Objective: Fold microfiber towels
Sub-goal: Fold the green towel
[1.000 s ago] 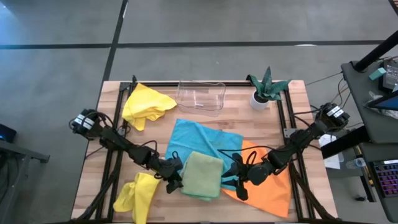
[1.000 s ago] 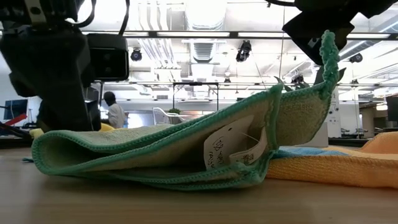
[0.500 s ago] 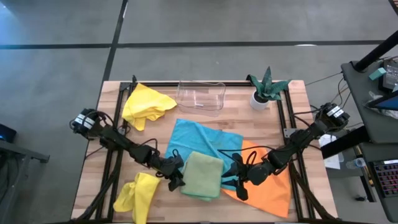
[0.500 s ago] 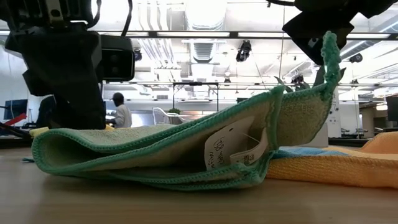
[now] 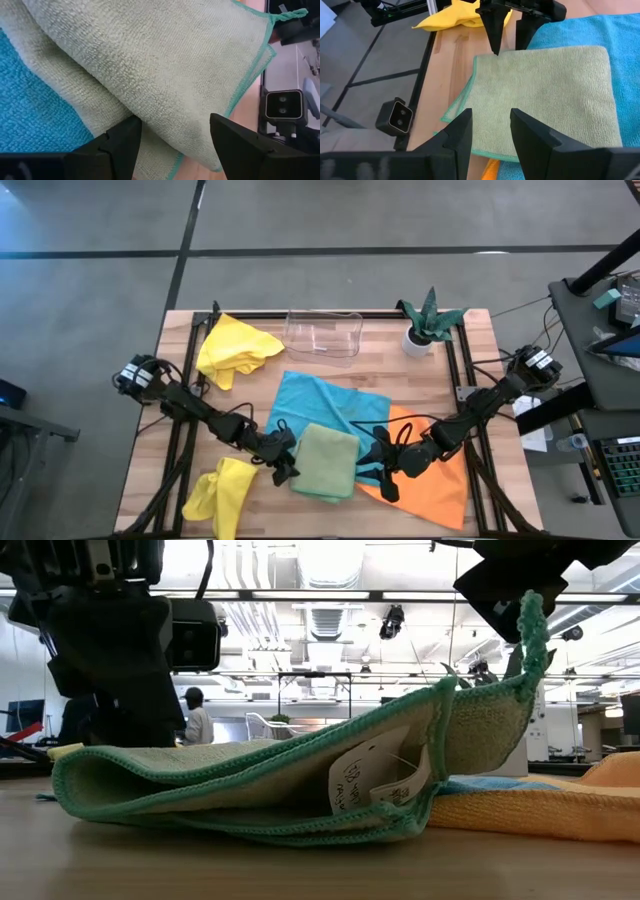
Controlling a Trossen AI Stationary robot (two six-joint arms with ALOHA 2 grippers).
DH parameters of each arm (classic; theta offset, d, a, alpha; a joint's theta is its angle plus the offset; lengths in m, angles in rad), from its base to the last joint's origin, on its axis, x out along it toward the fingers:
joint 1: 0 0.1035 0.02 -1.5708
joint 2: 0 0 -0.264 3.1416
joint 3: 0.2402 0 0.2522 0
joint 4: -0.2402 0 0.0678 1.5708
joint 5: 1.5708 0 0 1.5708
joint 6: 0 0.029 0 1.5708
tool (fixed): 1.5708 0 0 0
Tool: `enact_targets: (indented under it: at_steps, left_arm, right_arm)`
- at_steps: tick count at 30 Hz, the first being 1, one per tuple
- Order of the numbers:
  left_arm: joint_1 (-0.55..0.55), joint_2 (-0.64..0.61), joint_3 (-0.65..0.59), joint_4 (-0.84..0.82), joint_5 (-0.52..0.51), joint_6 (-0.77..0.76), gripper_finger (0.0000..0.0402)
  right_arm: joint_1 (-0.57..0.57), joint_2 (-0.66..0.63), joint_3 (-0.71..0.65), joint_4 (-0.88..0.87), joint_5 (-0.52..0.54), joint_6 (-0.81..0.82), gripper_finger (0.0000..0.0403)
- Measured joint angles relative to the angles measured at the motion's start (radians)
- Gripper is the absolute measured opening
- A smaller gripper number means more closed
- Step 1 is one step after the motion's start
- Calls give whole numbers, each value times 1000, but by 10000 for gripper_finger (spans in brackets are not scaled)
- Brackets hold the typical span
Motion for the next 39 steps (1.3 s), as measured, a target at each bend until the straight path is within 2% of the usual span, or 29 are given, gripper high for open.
enact_targets:
  at_steps: [6, 9, 16, 22, 27, 33, 39]
  left_arm:
    - [0, 14, -4, -1, -26, -1, 215]
    - [0, 37, -1, 3, -26, 1, 194]
    - [5, 50, 9, -2, -5, 30, 97]
    - [7, -5, 8, -2, -2, 63, 9]
    - [10, -45, 11, -12, 1, 85, 6]
    - [38, -84, 9, -189, 0, 87, 2]
    - [68, -84, 3, -201, 0, 91, 2]
  right_arm:
    - [0, 0, 0, 0, 0, -5, 125]
    - [0, 0, 0, 0, 5, -10, 125]
    - [0, 0, 0, 0, 7, -9, 125]
    - [0, 0, 0, -1, 7, -9, 125]
    - [0, 0, 0, -1, 7, -10, 125]
    - [0, 0, 0, -1, 7, -10, 125]
    - [0, 0, -1, -4, 7, -10, 125]
